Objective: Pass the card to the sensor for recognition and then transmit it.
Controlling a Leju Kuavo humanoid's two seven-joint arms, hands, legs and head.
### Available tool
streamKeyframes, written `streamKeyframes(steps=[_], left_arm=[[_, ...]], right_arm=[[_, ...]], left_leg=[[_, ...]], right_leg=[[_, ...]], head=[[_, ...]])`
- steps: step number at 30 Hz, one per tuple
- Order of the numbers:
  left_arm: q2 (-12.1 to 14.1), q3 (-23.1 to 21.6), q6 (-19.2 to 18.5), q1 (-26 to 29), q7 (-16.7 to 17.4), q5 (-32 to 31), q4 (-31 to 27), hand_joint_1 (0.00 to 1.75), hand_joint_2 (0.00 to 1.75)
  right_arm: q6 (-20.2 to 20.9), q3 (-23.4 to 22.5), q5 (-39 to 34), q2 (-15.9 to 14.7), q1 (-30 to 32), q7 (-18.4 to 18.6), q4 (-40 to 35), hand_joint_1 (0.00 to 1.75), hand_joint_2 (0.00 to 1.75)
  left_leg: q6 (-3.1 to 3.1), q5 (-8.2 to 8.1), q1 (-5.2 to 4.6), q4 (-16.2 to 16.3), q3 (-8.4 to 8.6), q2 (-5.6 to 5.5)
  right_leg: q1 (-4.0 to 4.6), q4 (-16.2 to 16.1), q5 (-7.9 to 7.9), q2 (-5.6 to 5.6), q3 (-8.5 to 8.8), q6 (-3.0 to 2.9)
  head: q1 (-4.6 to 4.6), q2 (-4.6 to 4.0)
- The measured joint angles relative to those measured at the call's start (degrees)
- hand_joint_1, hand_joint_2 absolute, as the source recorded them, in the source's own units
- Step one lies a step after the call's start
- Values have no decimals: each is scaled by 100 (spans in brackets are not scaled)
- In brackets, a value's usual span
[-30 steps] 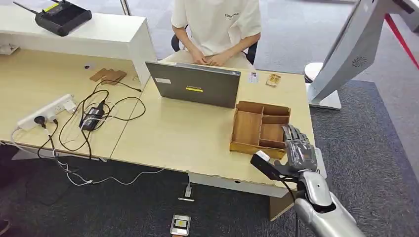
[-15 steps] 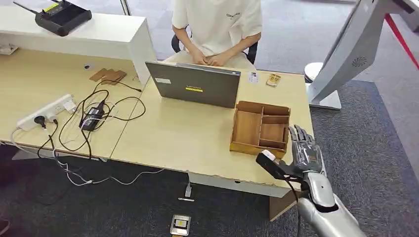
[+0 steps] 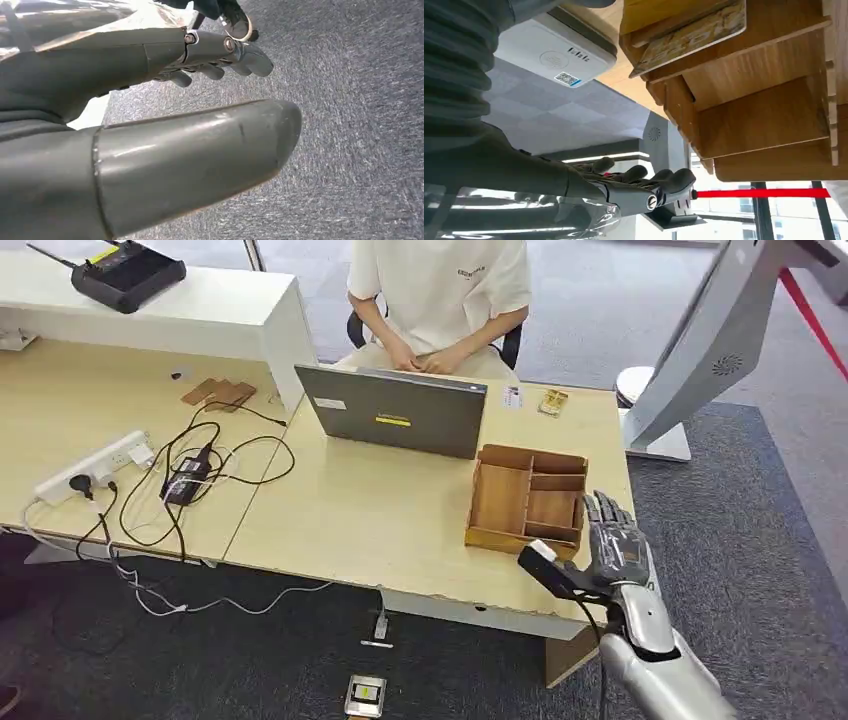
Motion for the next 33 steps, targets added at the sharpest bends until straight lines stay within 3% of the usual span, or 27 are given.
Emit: streamKeyframes(steps=[21, 22, 23, 24, 33], left_arm=[[0, -96, 0, -4, -2, 0, 0, 0, 0], [0, -96, 0, -4, -2, 0, 0, 0, 0], [0, -96, 0, -4, -2, 0, 0, 0, 0], [-2, -98, 0, -4, -2, 0, 0, 0, 0], [-2, -111, 11, -3, -4, 0, 0, 0, 0]], right_arm=[[-4, 2, -33, 258, -116, -107, 426, 0, 175], [-4, 2, -37, 260, -116, -107, 437, 105, 175], [-2, 2, -42, 262, -119, -109, 448, 105, 175], [2, 2, -68, 264, -120, -131, 465, 164, 175], [35, 0, -203, 269, -126, -190, 540, 164, 175]], left_leg=[[0, 0, 0, 0, 0, 0], [0, 0, 0, 0, 0, 0], [0, 0, 0, 0, 0, 0], [0, 0, 0, 0, 0, 0], [0, 0, 0, 0, 0, 0]], right_leg=[[0, 0, 0, 0, 0, 0], [0, 0, 0, 0, 0, 0], [0, 0, 0, 0, 0, 0], [0, 0, 0, 0, 0, 0], [0, 0, 0, 0, 0, 0]], head=[[0, 0], [2, 0], [0, 0], [2, 0], [0, 0]])
